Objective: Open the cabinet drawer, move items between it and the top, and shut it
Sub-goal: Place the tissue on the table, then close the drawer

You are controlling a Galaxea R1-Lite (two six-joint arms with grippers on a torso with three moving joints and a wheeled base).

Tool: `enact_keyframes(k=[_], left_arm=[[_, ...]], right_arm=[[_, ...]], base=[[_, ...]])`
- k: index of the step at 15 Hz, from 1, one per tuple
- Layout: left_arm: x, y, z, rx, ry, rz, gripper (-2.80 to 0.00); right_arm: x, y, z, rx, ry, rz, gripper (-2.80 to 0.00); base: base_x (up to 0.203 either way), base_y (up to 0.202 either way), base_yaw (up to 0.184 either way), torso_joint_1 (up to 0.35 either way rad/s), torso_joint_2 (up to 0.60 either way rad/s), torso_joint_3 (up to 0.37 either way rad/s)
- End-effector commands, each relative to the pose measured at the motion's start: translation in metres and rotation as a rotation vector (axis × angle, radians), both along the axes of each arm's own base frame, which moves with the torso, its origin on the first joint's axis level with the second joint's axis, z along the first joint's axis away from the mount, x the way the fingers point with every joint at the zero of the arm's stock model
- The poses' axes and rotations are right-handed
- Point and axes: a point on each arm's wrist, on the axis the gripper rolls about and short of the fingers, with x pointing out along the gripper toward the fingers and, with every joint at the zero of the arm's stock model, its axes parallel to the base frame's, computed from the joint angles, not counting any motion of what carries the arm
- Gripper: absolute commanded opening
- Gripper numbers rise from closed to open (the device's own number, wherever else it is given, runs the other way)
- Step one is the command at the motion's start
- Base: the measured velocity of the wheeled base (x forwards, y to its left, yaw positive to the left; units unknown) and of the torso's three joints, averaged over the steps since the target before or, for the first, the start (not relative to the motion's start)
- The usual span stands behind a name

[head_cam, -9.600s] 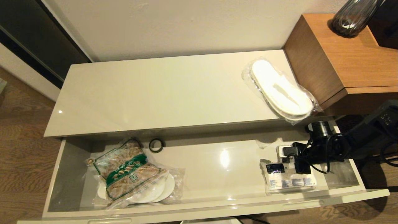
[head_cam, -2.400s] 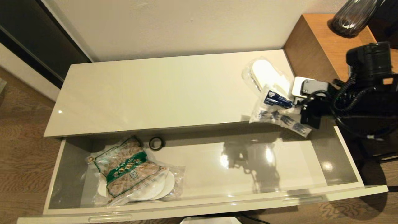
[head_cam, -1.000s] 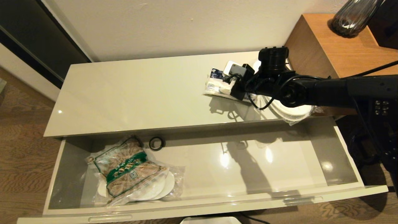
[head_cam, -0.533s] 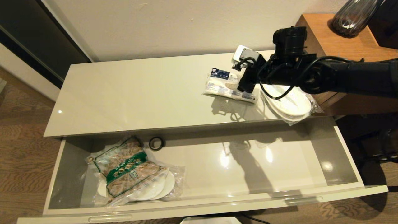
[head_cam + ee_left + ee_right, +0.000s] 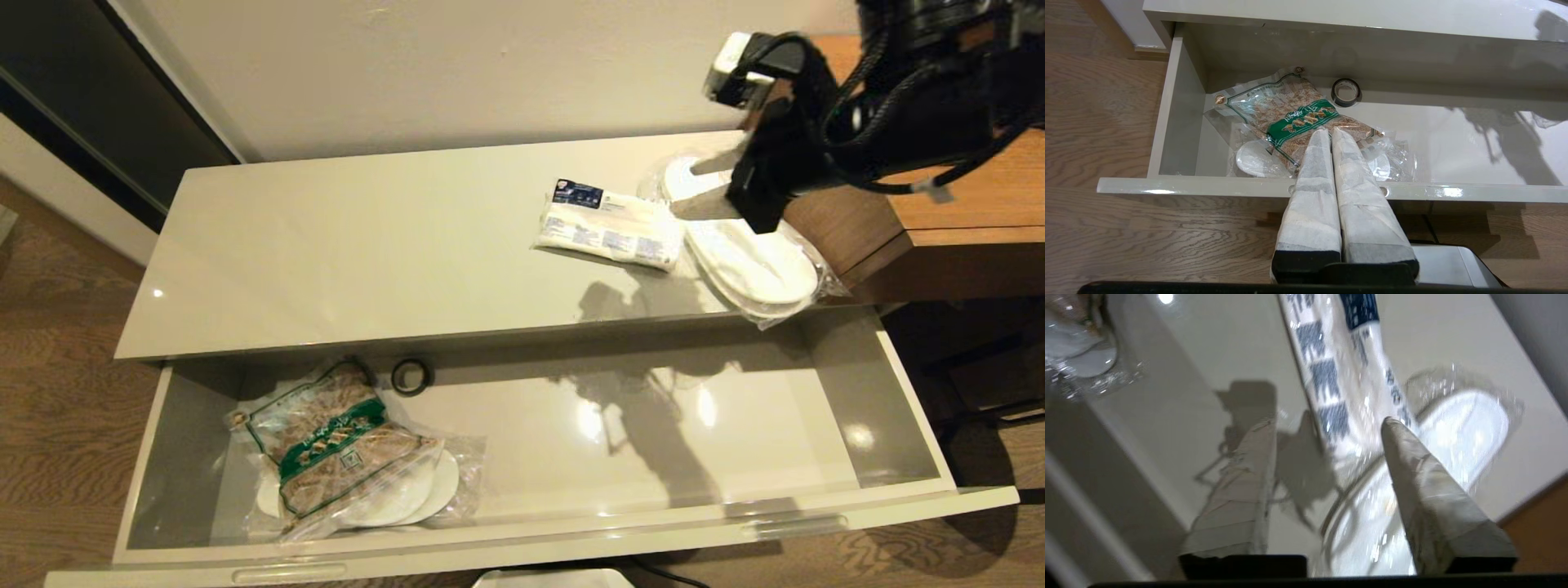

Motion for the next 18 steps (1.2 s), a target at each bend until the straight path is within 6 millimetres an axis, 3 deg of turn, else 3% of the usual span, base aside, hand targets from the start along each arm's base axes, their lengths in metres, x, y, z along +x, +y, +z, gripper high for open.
enact_keyframes(k=[1,3,6,11,14,16,18], left_arm=[[0.000,0.000,0.000,-0.001,0.001,0.000,-2.80],[0.000,0.000,0.000,-0.001,0.001,0.000,-2.80],[0.000,0.000,0.000,-0.001,0.001,0.001,-2.80],[0.000,0.000,0.000,-0.001,0.001,0.000,-2.80],[0.000,0.000,0.000,-0.001,0.001,0.000,-2.80],[0.000,0.000,0.000,-0.001,0.001,0.001,-2.80],[0.000,0.000,0.000,-0.001,0.001,0.000,-2.80]], right_arm=[[-0.052,-0.022,0.026,0.001,0.033,-0.021,-2.80],[-0.064,-0.029,0.026,-0.001,0.078,-0.126,-2.80],[-0.064,-0.033,0.019,0.018,0.130,-0.294,-2.80],[-0.039,-0.045,0.007,0.032,0.170,-0.534,-2.80],[-0.026,-0.062,-0.001,-0.003,0.183,-0.656,-2.80],[-0.029,-0.074,0.002,-0.025,0.203,-0.723,-2.80],[-0.048,-0.086,0.009,-0.021,0.223,-0.745,-2.80]], base=[[0.000,0.000,0.000,0.000,0.00,0.000],[0.000,0.000,0.000,0.000,0.00,0.000],[0.000,0.000,0.000,0.000,0.00,0.000],[0.000,0.000,0.000,0.000,0.00,0.000],[0.000,0.000,0.000,0.000,0.00,0.000],[0.000,0.000,0.000,0.000,0.00,0.000],[0.000,0.000,0.000,0.000,0.00,0.000]])
